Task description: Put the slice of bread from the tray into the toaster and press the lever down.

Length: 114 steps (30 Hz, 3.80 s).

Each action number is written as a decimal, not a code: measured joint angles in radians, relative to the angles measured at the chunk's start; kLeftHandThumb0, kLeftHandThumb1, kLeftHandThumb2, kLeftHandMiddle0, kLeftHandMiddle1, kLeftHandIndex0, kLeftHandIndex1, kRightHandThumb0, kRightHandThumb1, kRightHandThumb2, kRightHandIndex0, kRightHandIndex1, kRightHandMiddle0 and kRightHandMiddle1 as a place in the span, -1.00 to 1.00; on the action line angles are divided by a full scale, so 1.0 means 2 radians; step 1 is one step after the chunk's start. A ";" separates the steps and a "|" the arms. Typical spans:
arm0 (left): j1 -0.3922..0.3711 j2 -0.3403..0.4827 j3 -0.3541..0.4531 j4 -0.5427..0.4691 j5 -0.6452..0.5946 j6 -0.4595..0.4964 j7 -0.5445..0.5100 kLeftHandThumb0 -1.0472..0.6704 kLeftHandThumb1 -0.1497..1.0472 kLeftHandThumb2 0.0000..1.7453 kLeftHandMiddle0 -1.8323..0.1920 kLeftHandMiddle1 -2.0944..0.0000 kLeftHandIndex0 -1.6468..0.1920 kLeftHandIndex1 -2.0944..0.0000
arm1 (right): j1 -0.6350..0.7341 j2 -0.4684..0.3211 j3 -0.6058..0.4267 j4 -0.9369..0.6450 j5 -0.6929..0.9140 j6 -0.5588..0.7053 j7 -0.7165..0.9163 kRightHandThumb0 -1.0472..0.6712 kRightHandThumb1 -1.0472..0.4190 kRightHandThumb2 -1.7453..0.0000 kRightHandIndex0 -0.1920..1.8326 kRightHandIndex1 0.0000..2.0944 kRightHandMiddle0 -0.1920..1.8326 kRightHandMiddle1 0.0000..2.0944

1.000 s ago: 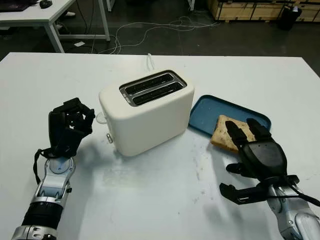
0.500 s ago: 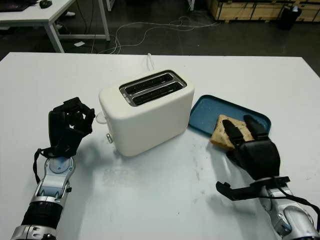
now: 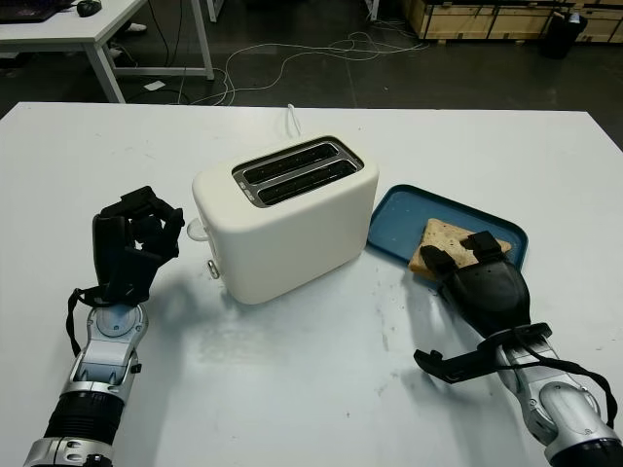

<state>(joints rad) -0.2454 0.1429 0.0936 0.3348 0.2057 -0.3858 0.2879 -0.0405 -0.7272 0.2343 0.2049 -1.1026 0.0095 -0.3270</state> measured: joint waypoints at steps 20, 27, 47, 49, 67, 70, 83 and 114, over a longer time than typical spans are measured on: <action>0.000 0.000 -0.002 -0.001 0.015 0.000 0.005 -0.90 0.55 -0.38 -0.50 -0.41 -0.39 -0.37 | -0.028 -0.018 0.002 0.055 0.034 -0.095 -0.180 -0.22 -0.83 0.53 0.13 0.67 -0.34 0.67; 0.000 0.000 -0.001 -0.001 0.014 0.000 0.005 -0.89 0.54 -0.39 -0.49 -0.41 -0.38 -0.36 | -0.065 -0.020 -0.012 0.070 0.080 -0.133 -0.157 -0.22 -0.83 0.61 0.17 0.67 -0.28 0.67; 0.002 0.000 -0.002 -0.002 0.006 0.004 0.005 -0.89 0.55 -0.39 -0.49 -0.41 -0.37 -0.37 | -0.252 -0.052 -0.099 0.118 0.296 -0.237 0.093 -0.19 -0.83 0.71 -0.04 0.67 -0.27 0.65; 0.002 0.000 -0.001 -0.003 0.006 0.004 0.005 -0.89 0.55 -0.39 -0.48 -0.41 -0.37 -0.37 | -0.304 -0.053 -0.101 0.148 0.333 -0.249 0.146 -0.17 -0.83 0.75 -0.03 0.67 -0.21 0.62; 0.005 0.000 -0.001 -0.006 0.005 0.004 0.006 -0.93 0.57 -0.39 -0.47 -0.42 -0.35 -0.37 | -0.653 0.039 -0.090 0.386 0.432 -0.310 0.340 -0.42 -0.83 0.89 0.30 0.62 0.20 0.55; 0.005 0.000 -0.001 -0.006 0.006 0.004 0.006 -0.93 0.57 -0.40 -0.47 -0.42 -0.36 -0.38 | -0.670 0.073 -0.093 0.394 0.466 -0.296 0.387 -0.31 -0.83 0.87 0.31 0.66 0.16 0.64; 0.005 0.000 -0.001 -0.006 0.016 0.004 0.009 -0.90 0.59 -0.41 -0.46 -0.43 -0.34 -0.39 | -0.664 0.158 -0.098 0.399 0.528 -0.250 0.535 -0.40 -0.83 0.66 0.28 0.67 0.07 0.67; 0.005 -0.002 0.000 -0.011 0.014 0.007 0.006 -0.92 0.61 -0.45 -0.48 -0.42 -0.35 -0.38 | -0.608 0.138 -0.052 0.407 0.474 -0.230 0.571 -0.33 -0.83 0.60 0.28 0.67 0.06 0.67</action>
<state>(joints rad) -0.2346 0.1385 0.0926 0.3132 0.2343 -0.3723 0.3007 -1.2560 -0.4510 0.1305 1.0194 -0.1547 -0.4503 0.8155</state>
